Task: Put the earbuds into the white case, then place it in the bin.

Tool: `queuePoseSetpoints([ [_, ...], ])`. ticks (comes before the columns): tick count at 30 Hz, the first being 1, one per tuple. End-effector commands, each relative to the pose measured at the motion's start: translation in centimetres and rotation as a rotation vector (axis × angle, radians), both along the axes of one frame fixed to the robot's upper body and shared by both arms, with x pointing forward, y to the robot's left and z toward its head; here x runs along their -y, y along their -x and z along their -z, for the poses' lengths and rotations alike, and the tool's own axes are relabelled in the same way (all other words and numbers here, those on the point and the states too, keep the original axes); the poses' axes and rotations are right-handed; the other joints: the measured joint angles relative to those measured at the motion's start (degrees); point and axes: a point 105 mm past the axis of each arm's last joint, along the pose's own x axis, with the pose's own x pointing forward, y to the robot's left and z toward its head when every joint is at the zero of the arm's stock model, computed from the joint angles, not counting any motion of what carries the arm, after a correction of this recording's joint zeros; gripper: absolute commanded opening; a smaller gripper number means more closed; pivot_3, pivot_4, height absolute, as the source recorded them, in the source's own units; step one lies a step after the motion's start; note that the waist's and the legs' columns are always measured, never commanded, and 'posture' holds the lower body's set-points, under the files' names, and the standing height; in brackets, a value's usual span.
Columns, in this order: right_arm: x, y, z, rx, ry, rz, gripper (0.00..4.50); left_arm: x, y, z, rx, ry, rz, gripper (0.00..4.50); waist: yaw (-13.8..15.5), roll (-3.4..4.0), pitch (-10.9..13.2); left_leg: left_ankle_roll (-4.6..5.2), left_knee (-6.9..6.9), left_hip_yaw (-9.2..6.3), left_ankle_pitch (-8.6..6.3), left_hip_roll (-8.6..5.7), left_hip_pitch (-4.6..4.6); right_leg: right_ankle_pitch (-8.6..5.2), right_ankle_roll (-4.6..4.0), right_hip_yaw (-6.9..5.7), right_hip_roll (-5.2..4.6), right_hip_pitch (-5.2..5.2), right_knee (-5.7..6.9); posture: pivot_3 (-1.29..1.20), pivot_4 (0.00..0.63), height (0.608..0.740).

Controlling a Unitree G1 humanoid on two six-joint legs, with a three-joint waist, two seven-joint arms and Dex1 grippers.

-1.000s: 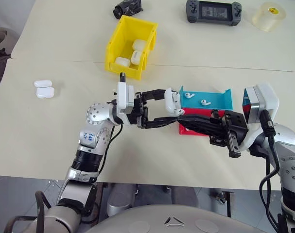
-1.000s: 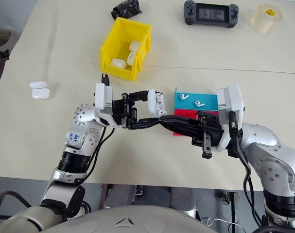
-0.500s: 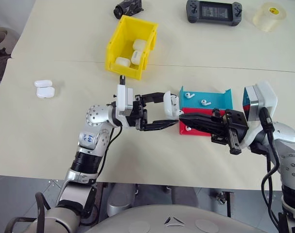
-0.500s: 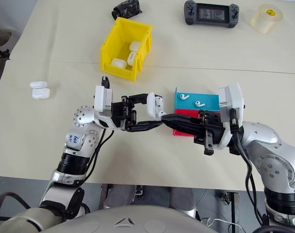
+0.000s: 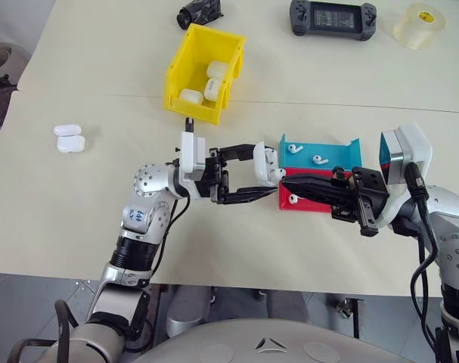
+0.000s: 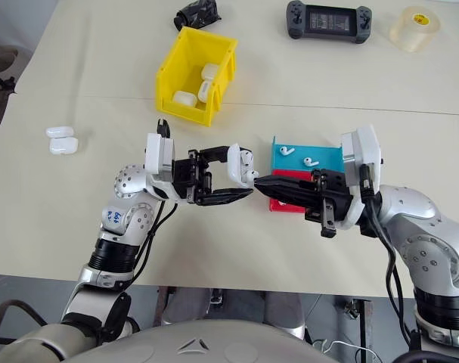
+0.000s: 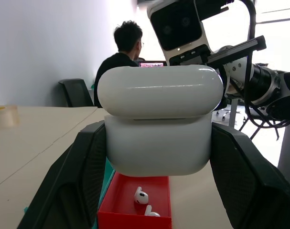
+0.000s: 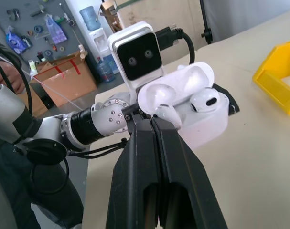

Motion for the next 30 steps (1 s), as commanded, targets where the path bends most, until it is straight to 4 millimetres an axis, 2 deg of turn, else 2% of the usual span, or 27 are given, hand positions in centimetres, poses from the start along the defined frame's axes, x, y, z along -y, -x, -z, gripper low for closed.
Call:
queuePoseSetpoints([
  [1,0.3,0.0,-0.7,0.034,0.002,0.002,0.03,0.1,0.9,-1.1,0.045,0.036,0.031,2.80,0.0,0.00,0.0,0.00,0.00,0.00,0.00,0.00,0.00,0.00,0.00,0.00,0.00,0.00,0.00,0.00,0.150,0.740],
  [11,0.6,-0.3,-0.8,0.037,0.007,0.018,0.03,0.0,1.1,-1.1,0.041,0.030,0.038,2.80,0.0,0.00,0.0,0.00,0.00,0.00,0.00,0.00,0.00,0.00,0.00,0.00,0.00,0.00,0.02,0.00,0.150,0.740],
  [14,1.5,-0.5,-0.7,0.039,0.031,0.058,0.03,-0.1,0.9,-0.8,0.045,0.004,0.024,2.80,0.1,0.00,0.0,0.00,0.00,0.00,0.00,-0.01,0.00,0.00,0.00,0.00,0.00,0.00,0.02,0.00,0.150,0.740],
  [17,3.5,-0.8,-0.8,0.055,0.089,0.137,0.03,-0.2,0.4,1.2,0.140,-0.190,0.001,2.80,0.1,0.00,0.0,0.00,0.01,0.01,0.00,-0.03,-0.01,0.00,0.00,-0.01,0.01,0.00,0.04,0.00,0.150,0.740],
  [20,3.8,-0.7,-1.4,0.087,0.116,0.155,0.03,-0.1,-0.3,2.3,0.187,-0.329,-0.024,2.80,0.0,0.00,0.0,0.00,0.00,0.03,0.00,-0.02,0.00,0.00,0.00,-0.03,0.07,0.00,0.05,0.00,0.150,0.740],
  [23,2.2,-0.9,-2.8,0.128,0.102,0.128,0.03,0.8,-1.1,2.2,0.182,-0.419,-0.058,2.80,0.0,0.00,0.0,0.00,0.02,0.03,0.00,-0.02,-0.01,0.00,0.00,0.00,0.06,0.00,0.05,0.00,0.150,0.740],
  [30,-2.1,-0.7,-1.6,0.071,0.155,0.031,0.03,2.2,-1.8,2.0,0.211,-0.522,-0.111,2.80,-0.1,0.00,0.0,-0.01,-0.09,0.00,0.00,0.04,-0.03,0.00,0.00,-0.01,0.02,-0.05,0.16,0.00,0.150,0.740],
])
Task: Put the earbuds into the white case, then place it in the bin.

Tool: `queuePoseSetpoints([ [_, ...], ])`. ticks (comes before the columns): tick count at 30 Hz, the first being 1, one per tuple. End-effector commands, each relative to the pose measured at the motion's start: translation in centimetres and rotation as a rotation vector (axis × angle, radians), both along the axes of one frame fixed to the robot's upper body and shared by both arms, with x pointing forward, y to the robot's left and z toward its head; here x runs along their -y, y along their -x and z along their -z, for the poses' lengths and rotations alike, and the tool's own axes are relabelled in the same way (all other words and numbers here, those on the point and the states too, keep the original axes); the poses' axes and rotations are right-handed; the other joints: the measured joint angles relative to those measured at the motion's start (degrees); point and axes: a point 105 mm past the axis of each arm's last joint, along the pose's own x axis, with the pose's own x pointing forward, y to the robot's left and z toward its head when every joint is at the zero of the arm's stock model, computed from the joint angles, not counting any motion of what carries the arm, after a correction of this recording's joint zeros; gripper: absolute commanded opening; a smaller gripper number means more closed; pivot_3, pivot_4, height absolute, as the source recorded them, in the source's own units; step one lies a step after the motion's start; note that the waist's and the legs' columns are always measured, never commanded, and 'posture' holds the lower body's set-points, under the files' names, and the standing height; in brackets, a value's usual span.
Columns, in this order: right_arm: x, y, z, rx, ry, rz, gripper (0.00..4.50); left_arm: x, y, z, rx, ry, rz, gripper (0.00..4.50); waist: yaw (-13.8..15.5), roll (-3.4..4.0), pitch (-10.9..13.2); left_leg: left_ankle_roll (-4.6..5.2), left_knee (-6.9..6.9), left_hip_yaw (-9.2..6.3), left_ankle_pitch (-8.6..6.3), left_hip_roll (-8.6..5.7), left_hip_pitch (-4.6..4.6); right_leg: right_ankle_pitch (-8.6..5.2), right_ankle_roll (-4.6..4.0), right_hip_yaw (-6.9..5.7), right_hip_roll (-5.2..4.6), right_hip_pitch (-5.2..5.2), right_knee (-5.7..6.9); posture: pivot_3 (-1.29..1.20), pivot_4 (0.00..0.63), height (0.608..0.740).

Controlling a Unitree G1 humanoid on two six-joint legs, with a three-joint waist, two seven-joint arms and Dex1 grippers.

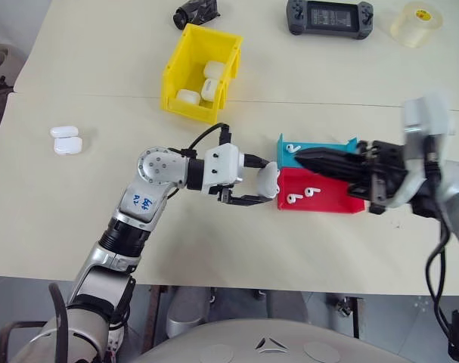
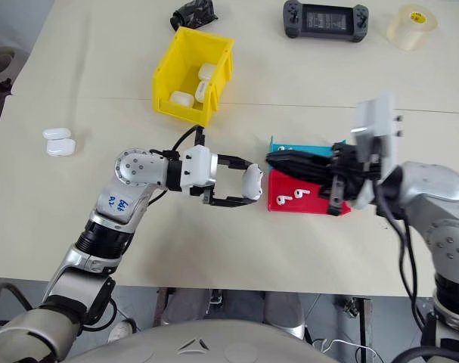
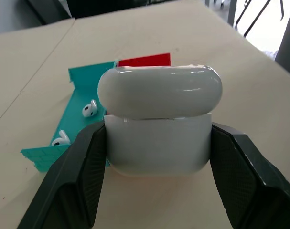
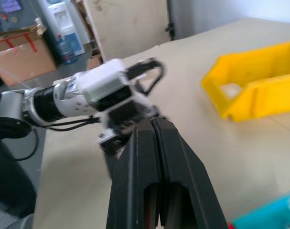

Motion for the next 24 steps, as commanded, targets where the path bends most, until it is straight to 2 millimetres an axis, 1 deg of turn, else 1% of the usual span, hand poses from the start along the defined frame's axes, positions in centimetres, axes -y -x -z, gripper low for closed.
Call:
queuePoseSetpoints([
  [1,-2.1,0.7,0.3,-0.001,0.021,-0.059,0.03,0.8,0.2,-1.1,0.051,-0.024,-0.004,2.80,0.0,0.00,0.0,0.00,0.00,0.00,0.00,-0.02,-0.01,0.00,0.00,0.00,0.00,-0.01,0.00,0.00,0.150,0.740],
  [4,-2.6,0.4,1.4,-0.024,0.037,-0.062,0.03,0.7,0.4,-1.2,0.037,-0.046,-0.006,2.80,0.2,-0.01,0.0,0.01,0.02,-0.01,0.00,-0.05,-0.04,0.00,0.00,-0.03,0.01,-0.01,0.02,0.00,0.150,0.740],
  [6,-2.4,-0.2,2.3,-0.034,0.069,-0.036,0.03,0.5,0.6,-1.4,0.041,-0.049,-0.002,2.80,0.1,-0.01,0.0,0.01,0.03,-0.03,0.00,-0.09,-0.05,0.00,0.00,-0.03,0.00,-0.01,0.04,0.00,0.150,0.740],
  [11,-1.9,-1.2,3.2,-0.048,0.087,-0.001,0.03,0.5,1.1,-1.7,0.048,-0.037,0.011,2.80,0.1,-0.01,0.0,0.02,0.03,-0.03,0.01,-0.11,-0.05,0.00,0.01,-0.02,0.00,-0.01,0.04,0.00,0.150,0.740],
  [13,-0.9,-1.6,3.9,-0.067,0.104,0.032,0.03,0.2,1.1,-1.9,0.057,-0.024,0.014,2.80,0.0,-0.01,0.0,0.02,0.04,-0.02,0.01,-0.08,-0.05,0.00,0.01,-0.02,0.00,-0.01,0.04,0.00,0.150,0.740],
  [14,0.0,-1.8,4.2,-0.080,0.102,0.054,0.03,-0.2,1.1,-2.1,0.058,-0.012,0.013,2.80,0.0,-0.01,0.0,0.02,0.04,-0.01,0.01,-0.07,-0.04,0.00,0.01,-0.02,0.01,-0.01,0.05,0.00,0.150,0.740],
  [17,1.8,-1.8,4.8,-0.078,0.103,0.086,0.03,-0.9,1.0,-2.2,0.048,0.002,-0.006,2.80,0.1,-0.01,0.0,0.02,0.04,-0.02,0.01,-0.09,-0.05,0.00,0.01,-0.03,0.00,0.00,0.06,0.00,0.150,0.740],
  [21,3.3,-1.7,4.6,-0.057,0.058,0.123,0.03,-1.8,0.7,-2.3,0.032,0.028,-0.059,2.80,0.1,-0.02,0.0,0.04,0.04,0.00,0.01,-0.10,-0.05,0.01,0.03,0.01,-0.01,0.00,0.05,0.00,0.150,0.740],
  [22,3.7,-1.4,4.2,-0.006,0.038,0.128,0.03,-2.4,0.5,-2.4,0.018,0.049,-0.093,2.80,0.0,-0.02,0.0,0.03,0.04,0.00,0.01,-0.08,-0.03,0.01,0.03,0.01,0.00,0.00,0.07,0.00,0.150,0.740],
  [24,5.0,-1.5,3.5,0.118,0.010,0.203,0.03,-4.0,-0.6,-3.1,-0.006,0.136,-0.218,2.80,0.1,-0.02,0.0,0.03,0.05,0.00,0.01,-0.03,-0.02,0.01,0.03,0.01,0.00,0.00,0.07,0.00,0.150,0.740],
])
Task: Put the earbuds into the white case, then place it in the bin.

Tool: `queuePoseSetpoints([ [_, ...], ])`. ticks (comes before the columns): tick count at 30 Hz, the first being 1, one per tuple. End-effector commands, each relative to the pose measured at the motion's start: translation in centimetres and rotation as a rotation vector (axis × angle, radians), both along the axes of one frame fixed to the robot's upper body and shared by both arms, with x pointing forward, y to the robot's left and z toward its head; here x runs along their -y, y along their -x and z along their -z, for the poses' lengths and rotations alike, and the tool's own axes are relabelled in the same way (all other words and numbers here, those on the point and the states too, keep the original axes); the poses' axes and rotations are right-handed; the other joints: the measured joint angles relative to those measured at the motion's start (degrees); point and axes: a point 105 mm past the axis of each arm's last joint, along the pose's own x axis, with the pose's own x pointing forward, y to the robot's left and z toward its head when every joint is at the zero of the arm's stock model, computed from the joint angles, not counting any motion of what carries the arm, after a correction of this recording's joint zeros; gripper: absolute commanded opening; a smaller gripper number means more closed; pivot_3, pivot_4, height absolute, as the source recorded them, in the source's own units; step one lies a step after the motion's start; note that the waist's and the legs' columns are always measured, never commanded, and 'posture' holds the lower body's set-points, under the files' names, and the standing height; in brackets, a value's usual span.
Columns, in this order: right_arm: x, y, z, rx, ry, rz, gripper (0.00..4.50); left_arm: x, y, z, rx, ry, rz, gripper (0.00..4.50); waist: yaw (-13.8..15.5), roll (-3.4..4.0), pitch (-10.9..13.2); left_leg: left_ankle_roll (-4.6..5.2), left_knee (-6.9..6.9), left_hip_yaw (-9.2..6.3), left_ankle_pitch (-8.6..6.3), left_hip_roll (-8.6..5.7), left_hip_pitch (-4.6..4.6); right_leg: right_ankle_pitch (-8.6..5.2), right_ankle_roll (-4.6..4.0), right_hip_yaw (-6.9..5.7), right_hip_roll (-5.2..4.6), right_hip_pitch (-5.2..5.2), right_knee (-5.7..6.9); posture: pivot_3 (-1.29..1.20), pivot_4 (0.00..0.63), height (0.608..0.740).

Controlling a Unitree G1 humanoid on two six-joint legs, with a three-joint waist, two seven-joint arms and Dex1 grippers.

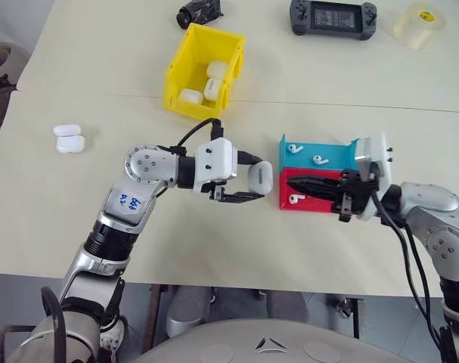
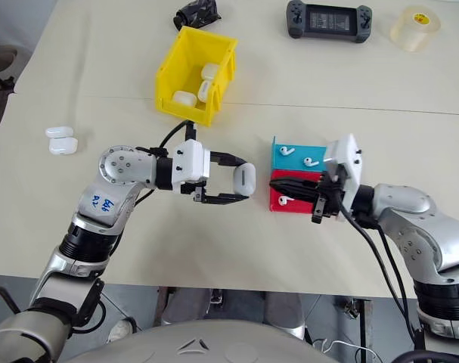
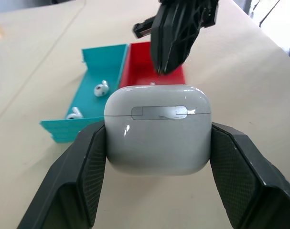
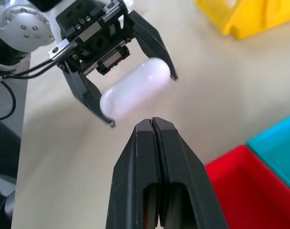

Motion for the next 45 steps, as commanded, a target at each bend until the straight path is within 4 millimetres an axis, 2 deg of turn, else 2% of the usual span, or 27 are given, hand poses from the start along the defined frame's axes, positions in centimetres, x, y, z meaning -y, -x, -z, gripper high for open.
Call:
queuePoseSetpoints([
  [1,1.8,0.3,-2.3,0.249,-0.049,0.089,0.03,-2.5,-1.1,-2.1,0.006,0.159,-0.177,2.80,0.0,0.00,0.0,0.00,-0.03,0.00,0.00,0.01,0.03,0.00,0.00,0.00,0.00,0.01,0.00,0.00,0.150,0.740],
  [4,3.2,0.1,-2.4,0.323,-0.045,0.184,0.03,-4.3,-2.1,-2.6,-0.021,0.253,-0.325,2.80,-0.1,0.00,0.0,-0.01,-0.01,0.03,0.00,0.00,0.03,0.00,0.00,0.04,0.02,-0.01,0.05,0.00,0.150,0.740],
  [7,4.5,0.1,-2.4,0.368,-0.044,0.259,0.62,-6.4,-3.1,-2.9,-0.050,0.349,-0.497,2.80,0.0,0.00,0.0,-0.01,0.05,0.03,0.00,-0.03,0.06,0.00,0.01,0.05,0.01,0.01,0.14,0.00,0.150,0.740],
  [9,5.0,0.2,-2.3,0.394,-0.039,0.292,1.30,-8.6,-4.0,-2.9,-0.069,0.427,-0.650,2.80,0.0,0.00,0.0,-0.02,0.05,0.01,0.00,-0.04,0.08,0.00,0.01,0.04,0.02,0.03,0.15,0.00,0.150,0.740],
  [11,4.8,0.6,-2.0,0.410,-0.019,0.285,1.94,-9.7,-4.4,-2.9,-0.081,0.478,-0.739,2.80,0.0,0.00,0.0,-0.02,0.04,0.01,0.00,-0.06,0.10,0.00,0.01,0.05,0.01,0.03,0.16,0.00,0.150,0.740],
  [16,4.6,1.2,-1.8,0.495,0.028,0.265,3.66,-11.5,-5.2,-2.4,-0.129,0.520,-0.893,2.80,0.1,-0.01,0.0,-0.02,0.05,0.02,0.00,-0.10,0.11,0.00,0.01,0.05,0.08,0.03,0.21,0.00,0.150,0.740],
  [19,4.8,1.3,-1.9,0.498,-0.018,0.274,4.48,-11.4,-5.5,-2.9,-0.117,0.529,-0.886,2.80,0.0,-0.01,0.0,-0.03,0.05,0.03,-0.01,-0.09,0.13,0.00,0.01,0.05,0.11,0.02,0.21,0.00,0.150,0.740],
  [24,4.8,1.2,-1.9,0.448,-0.058,0.271,4.48,-10.3,-7.5,-4.2,-0.081,0.534,-0.850,2.80,0.2,-0.02,0.0,-0.05,0.10,0.02,0.00,-0.13,0.12,0.00,0.01,0.02,0.12,0.05,0.23,0.00,0.150,0.740],
  [28,4.6,0.9,-2.1,0.446,-0.064,0.276,4.48,-8.9,-11.3,-5.0,-0.043,0.488,-0.843,2.80,0.3,-0.03,0.0,-0.05,0.09,0.03,0.00,-0.16,0.13,0.00,0.01,-0.05,0.18,0.04,0.26,0.00,0.150,0.740],
  [31,4.3,0.8,-2.1,0.443,-0.063,0.276,4.48,-7.9,-13.7,-4.9,-0.055,0.454,-0.846,2.80,0.2,-0.03,0.0,-0.04,0.08,0.11,0.01,-0.18,0.13,0.01,0.03,-0.40,0.22,0.02,0.25,0.00,0.150,0.740],
  [34,4.0,0.9,-1.9,0.440,-0.066,0.276,4.48,-7.2,-15.1,-5.2,-0.048,0.460,-0.836,2.80,0.2,-0.07,0.0,-0.02,0.06,0.12,0.02,-0.18,0.10,0.02,0.03,-0.50,0.21,0.00,0.24,0.00,0.150,0.740],
  [36,3.9,1.0,-1.9,0.438,-0.071,0.280,4.48,-6.9,-15.7,-5.2,-0.056,0.459,-0.831,2.80,0.1,-0.08,0.0,-0.02,0.02,0.12,0.02,-0.19,0.10,0.02,0.04,-0.51,0.21,-0.02,0.26,0.00,0.150,0.740],
  [39,3.7,1.1,-1.7,0.435,-0.078,0.286,4.50,-6.4,-15.7,-5.5,-0.043,0.463,-0.787,3.83,0.0,-0.11,0.0,-0.02,0.01,0.16,0.02,-0.16,0.10,0.01,0.04,-0.51,0.22,-0.04,0.26,0.00,0.150,0.740],
  [41,3.7,1.2,-1.7,0.434,-0.080,0.292,4.50,-7.0,-15.3,-5.5,-0.031,0.454,-0.778,4.46,0.0,-0.11,0.0,-0.03,0.03,0.17,0.02,-0.14,0.10,0.02,0.04,-0.50,0.22,-0.04,0.28,0.00,0.150,0.740],
  [45,3.9,1.3,-1.5,0.433,-0.074,0.292,4.50,-8.0,-13.6,-5.5,0.015,0.431,-0.713,4.48,-0.2,-0.11,0.0,-0.03,0.06,0.19,0.02,-0.12,0.13,0.02,0.04,-0.48,0.22,-0.04,0.33,0.00,0.150,0.740],
])
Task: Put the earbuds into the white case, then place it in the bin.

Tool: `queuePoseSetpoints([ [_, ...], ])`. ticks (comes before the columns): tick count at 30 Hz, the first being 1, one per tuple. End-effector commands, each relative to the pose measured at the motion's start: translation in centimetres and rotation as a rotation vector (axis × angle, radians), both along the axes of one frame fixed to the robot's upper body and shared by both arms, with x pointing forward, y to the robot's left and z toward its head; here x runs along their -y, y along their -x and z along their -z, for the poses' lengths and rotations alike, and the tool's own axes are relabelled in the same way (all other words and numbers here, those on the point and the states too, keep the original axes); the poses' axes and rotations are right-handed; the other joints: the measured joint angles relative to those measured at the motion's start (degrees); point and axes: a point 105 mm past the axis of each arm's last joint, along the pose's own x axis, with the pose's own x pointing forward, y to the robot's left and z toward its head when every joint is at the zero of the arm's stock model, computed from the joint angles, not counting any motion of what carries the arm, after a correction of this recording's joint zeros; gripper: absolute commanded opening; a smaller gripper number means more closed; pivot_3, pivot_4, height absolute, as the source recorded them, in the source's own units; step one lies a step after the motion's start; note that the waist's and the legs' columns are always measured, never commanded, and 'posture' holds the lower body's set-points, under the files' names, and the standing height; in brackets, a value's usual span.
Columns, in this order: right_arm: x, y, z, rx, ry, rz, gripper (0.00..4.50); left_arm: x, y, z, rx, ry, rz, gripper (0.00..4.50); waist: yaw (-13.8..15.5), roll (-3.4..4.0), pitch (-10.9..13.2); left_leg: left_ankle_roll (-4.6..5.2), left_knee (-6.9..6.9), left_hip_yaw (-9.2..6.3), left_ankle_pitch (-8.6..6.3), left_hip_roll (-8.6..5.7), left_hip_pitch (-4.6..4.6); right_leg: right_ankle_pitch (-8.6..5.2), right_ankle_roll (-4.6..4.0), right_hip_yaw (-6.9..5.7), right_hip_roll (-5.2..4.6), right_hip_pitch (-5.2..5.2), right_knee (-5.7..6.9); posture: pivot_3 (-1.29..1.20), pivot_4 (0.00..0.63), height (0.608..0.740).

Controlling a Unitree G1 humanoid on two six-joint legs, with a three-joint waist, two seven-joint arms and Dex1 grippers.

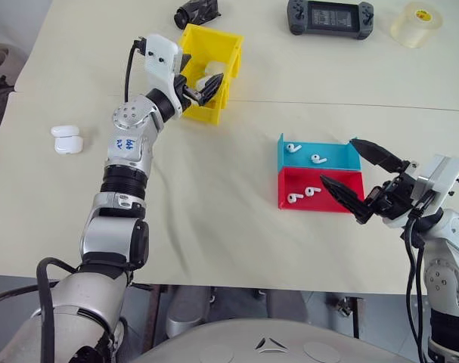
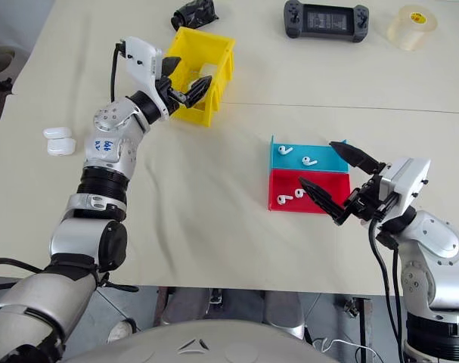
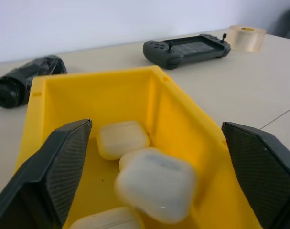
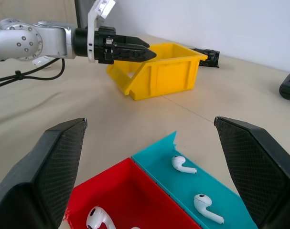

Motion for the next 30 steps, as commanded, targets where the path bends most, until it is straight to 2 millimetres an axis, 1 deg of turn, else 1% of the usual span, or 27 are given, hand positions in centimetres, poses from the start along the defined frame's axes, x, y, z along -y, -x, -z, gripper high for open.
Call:
queuePoseSetpoints([
  [1,-0.2,0.5,-0.7,0.043,0.010,-0.018,4.50,-0.8,2.1,-1.3,0.078,-0.024,0.086,4.48,0.0,0.00,0.0,0.00,0.00,-0.02,0.00,0.00,0.00,0.00,0.00,-0.01,0.00,0.00,0.01,0.00,0.150,0.740],
  [3,0.0,0.5,-0.7,0.041,0.030,-0.031,4.50,-1.5,3.8,-1.1,0.090,-0.055,0.149,4.48,0.0,0.00,0.0,0.00,0.00,-0.02,0.00,0.02,0.01,0.00,0.00,0.01,0.00,0.00,0.02,0.00,0.150,0.740],
  [4,0.1,0.5,-0.6,0.040,0.035,-0.037,4.50,-1.6,4.3,-1.1,0.098,-0.065,0.166,4.48,0.0,0.00,0.0,-0.01,0.01,-0.02,0.00,0.04,0.00,0.00,0.00,0.01,0.00,0.00,0.00,0.00,0.150,0.740],
  [8,0.8,0.6,-0.4,0.031,0.101,-0.091,4.50,-3.5,8.6,0.4,0.084,-0.174,0.336,4.48,0.0,0.01,0.0,-0.01,0.03,-0.04,0.00,0.02,0.01,0.00,-0.01,0.04,-0.09,0.01,0.00,0.00,0.150,0.740],
  [9,0.9,0.6,-0.3,0.027,0.112,-0.102,4.50,-3.8,9.3,0.7,0.076,-0.184,0.362,4.48,0.0,0.01,0.0,0.00,0.02,-0.05,0.00,0.01,0.02,0.00,-0.01,0.06,-0.11,0.02,0.00,0.00,0.150,0.740],
  [11,1.2,0.7,-0.3,0.015,0.144,-0.140,4.50,-5.4,12.0,1.6,0.062,-0.212,0.448,4.48,0.0,0.01,0.0,0.00,0.02,-0.12,0.00,0.02,0.02,0.00,-0.01,0.13,-0.19,0.07,-0.06,0.00,0.150,0.740],
  [13,1.7,0.5,-0.3,-0.001,0.169,-0.164,4.50,-7.0,14.0,2.9,0.037,-0.275,0.470,4.48,-0.2,0.02,0.0,-0.02,0.02,-0.15,-0.02,0.07,0.02,-0.01,-0.03,0.40,-0.27,0.10,-0.13,0.00,0.150,0.740],
  [15,2.0,0.2,-0.2,-0.005,0.182,-0.169,4.50,-7.7,14.3,3.8,0.011,-0.311,0.439,4.48,-0.1,0.01,0.0,-0.03,-0.02,-0.15,-0.03,0.09,0.05,-0.02,-0.05,0.50,-0.30,0.10,-0.16,0.00,0.150,0.740],
  [19,2.6,0.2,0.3,-0.017,0.217,-0.176,4.50,-7.5,14.7,4.3,0.029,-0.335,0.427,4.48,0.5,0.01,0.0,-0.05,0.03,-0.22,-0.02,0.08,0.04,-0.03,-0.08,0.46,-0.34,0.14,-0.32,0.00,0.150,0.740],
  [22,3.0,0.3,0.6,-0.020,0.247,-0.163,4.50,-7.1,14.8,4.2,0.044,-0.313,0.413,4.48,0.1,0.01,0.0,0.02,0.01,-0.20,-0.07,0.05,0.03,-0.02,-0.06,0.51,-0.35,0.14,-0.16,0.00,0.150,0.740],
  [28,3.4,0.5,0.3,-0.009,0.235,-0.130,4.50,-6.5,15.3,4.0,0.064,-0.287,0.422,4.48,-0.1,0.01,0.0,0.01,-0.04,-0.13,-0.09,0.12,0.04,-0.02,-0.06,0.51,-0.28,0.09,-0.16,0.00,0.150,0.740],
  [30,3.4,0.7,0.5,-0.017,0.231,-0.123,4.50,-6.3,15.2,3.9,0.093,-0.317,0.406,4.48,0.0,0.01,0.0,0.00,-0.02,-0.13,-0.08,0.13,0.04,-0.02,-0.06,0.51,-0.28,0.09,-0.14,0.00,0.150,0.740],
])
